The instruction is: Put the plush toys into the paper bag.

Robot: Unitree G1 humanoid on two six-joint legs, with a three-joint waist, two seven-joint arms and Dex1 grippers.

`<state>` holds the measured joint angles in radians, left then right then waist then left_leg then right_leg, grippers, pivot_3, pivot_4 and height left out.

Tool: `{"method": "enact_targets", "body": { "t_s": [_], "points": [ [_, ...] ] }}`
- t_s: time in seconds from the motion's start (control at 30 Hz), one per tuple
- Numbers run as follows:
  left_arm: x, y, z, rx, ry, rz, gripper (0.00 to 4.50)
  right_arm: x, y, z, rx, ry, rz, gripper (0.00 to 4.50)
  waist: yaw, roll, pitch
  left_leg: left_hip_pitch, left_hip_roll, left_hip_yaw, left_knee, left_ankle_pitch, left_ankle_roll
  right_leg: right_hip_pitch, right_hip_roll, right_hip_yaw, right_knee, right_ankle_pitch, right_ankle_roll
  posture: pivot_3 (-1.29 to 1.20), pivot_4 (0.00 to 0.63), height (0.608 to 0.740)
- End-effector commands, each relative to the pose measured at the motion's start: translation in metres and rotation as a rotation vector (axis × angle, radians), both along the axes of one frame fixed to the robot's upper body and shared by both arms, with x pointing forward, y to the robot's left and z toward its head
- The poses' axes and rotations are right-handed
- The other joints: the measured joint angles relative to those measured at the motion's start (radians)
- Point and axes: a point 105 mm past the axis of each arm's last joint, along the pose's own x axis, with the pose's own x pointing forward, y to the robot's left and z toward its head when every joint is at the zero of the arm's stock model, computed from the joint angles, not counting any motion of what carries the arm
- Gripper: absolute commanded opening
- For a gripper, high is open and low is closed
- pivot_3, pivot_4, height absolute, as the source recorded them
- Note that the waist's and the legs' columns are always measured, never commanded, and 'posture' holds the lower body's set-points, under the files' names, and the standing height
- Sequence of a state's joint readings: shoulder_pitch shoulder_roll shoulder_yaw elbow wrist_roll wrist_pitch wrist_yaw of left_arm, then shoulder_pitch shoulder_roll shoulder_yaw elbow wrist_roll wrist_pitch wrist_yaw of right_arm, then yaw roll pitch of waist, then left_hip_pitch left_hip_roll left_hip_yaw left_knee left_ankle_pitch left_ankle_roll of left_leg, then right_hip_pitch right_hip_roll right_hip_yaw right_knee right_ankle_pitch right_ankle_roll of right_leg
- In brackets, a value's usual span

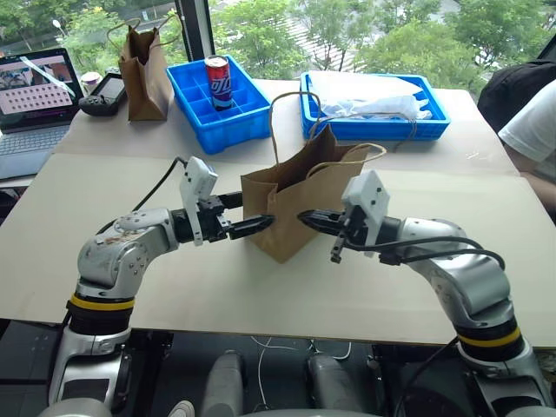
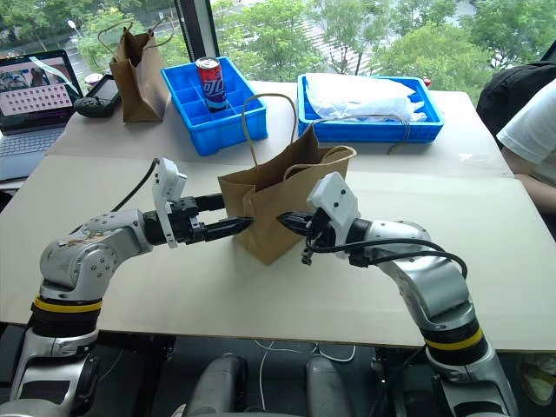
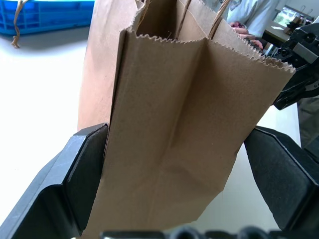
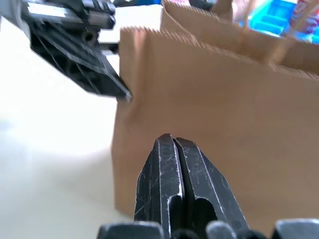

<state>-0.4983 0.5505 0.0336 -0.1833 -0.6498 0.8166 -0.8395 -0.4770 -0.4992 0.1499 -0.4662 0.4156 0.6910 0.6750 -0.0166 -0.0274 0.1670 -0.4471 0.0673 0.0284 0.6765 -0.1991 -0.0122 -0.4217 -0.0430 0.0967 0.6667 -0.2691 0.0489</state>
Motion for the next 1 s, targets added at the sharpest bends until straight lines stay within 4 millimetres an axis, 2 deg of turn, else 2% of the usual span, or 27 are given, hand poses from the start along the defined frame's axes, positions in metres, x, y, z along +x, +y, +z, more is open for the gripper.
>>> {"method": "enact_targets", "body": {
  "t_s": [0.03, 0.17, 0.47, 0.57, 0.7, 0.8, 0.87, 0.93, 1.0],
  "points": [
    [-0.003, -0.006, 0.003, 0.012, -0.027, -0.021, 4.50, -0.003, 0.022, 0.021, 0.082, -0.066, 0.059, 0.02, 0.000, 0.000, 0.000, 0.000, 0.000, 0.000, 0.000, 0.000, 0.000, 0.000, 0.000, 0.000, 0.000, 0.000, 0.000, 0.00, 0.150, 0.710],
    [-0.003, -0.012, 0.002, 0.013, -0.028, -0.034, 4.50, 0.006, 0.034, 0.013, 0.069, -0.075, 0.057, 0.02, 0.002, 0.000, 0.000, 0.000, 0.000, 0.000, 0.000, 0.000, 0.000, 0.000, 0.000, 0.000, 0.000, 0.000, 0.000, 0.00, 0.150, 0.710],
    [-0.002, -0.026, 0.005, -0.030, -0.017, -0.053, 4.50, 0.015, 0.041, 0.011, 0.084, -0.084, 0.054, 0.02, 0.002, 0.000, 0.000, 0.000, 0.000, 0.000, 0.000, 0.000, 0.000, 0.000, 0.000, 0.000, 0.000, 0.000, 0.000, 0.00, 0.150, 0.710],
    [0.003, -0.022, 0.004, -0.036, 0.001, -0.022, 3.86, 0.015, 0.038, 0.011, 0.079, -0.090, 0.046, 0.00, 0.001, 0.000, 0.000, 0.000, 0.000, 0.000, 0.000, 0.000, 0.000, 0.000, 0.000, 0.000, 0.000, 0.000, 0.000, 0.00, 0.150, 0.710],
    [0.005, -0.014, 0.000, -0.002, 0.009, -0.014, 2.43, 0.009, 0.030, 0.026, 0.101, -0.102, 0.047, 0.00, 0.001, 0.000, 0.000, 0.000, 0.000, 0.000, 0.000, 0.000, 0.000, 0.000, 0.000, 0.000, 0.001, 0.000, 0.000, 0.00, 0.150, 0.710],
    [0.005, -0.011, -0.002, 0.037, -0.005, -0.034, 1.26, -0.003, 0.024, 0.041, 0.136, -0.091, 0.079, 0.00, 0.002, 0.000, 0.000, 0.000, 0.000, 0.000, 0.000, 0.000, 0.000, -0.001, 0.000, 0.000, 0.000, 0.000, 0.000, 0.00, 0.150, 0.710],
    [0.005, -0.011, -0.002, 0.065, -0.026, -0.064, 0.49, -0.018, 0.016, 0.056, 0.176, -0.052, 0.139, 0.00, 0.002, 0.000, 0.000, 0.000, 0.000, 0.000, 0.000, 0.000, 0.000, 0.000, 0.000, 0.000, 0.000, 0.000, 0.000, 0.00, 0.150, 0.710],
    [0.006, -0.011, 0.001, 0.088, -0.067, -0.106, 0.07, -0.035, 0.008, 0.070, 0.210, -0.010, 0.202, 0.00, 0.004, 0.000, 0.000, 0.000, 0.000, 0.000, 0.000, 0.000, 0.000, 0.000, 0.000, 0.000, 0.000, 0.000, 0.000, 0.00, 0.150, 0.710],
    [0.009, -0.012, 0.008, 0.099, -0.125, -0.148, 0.07, -0.049, -0.002, 0.082, 0.235, 0.026, 0.254, 0.00, 0.004, 0.000, 0.000, 0.000, 0.000, 0.000, 0.000, 0.000, 0.000, 0.000, 0.000, 0.000, 0.000, 0.000, 0.000, 0.00, 0.150, 0.710]
  ]
}}
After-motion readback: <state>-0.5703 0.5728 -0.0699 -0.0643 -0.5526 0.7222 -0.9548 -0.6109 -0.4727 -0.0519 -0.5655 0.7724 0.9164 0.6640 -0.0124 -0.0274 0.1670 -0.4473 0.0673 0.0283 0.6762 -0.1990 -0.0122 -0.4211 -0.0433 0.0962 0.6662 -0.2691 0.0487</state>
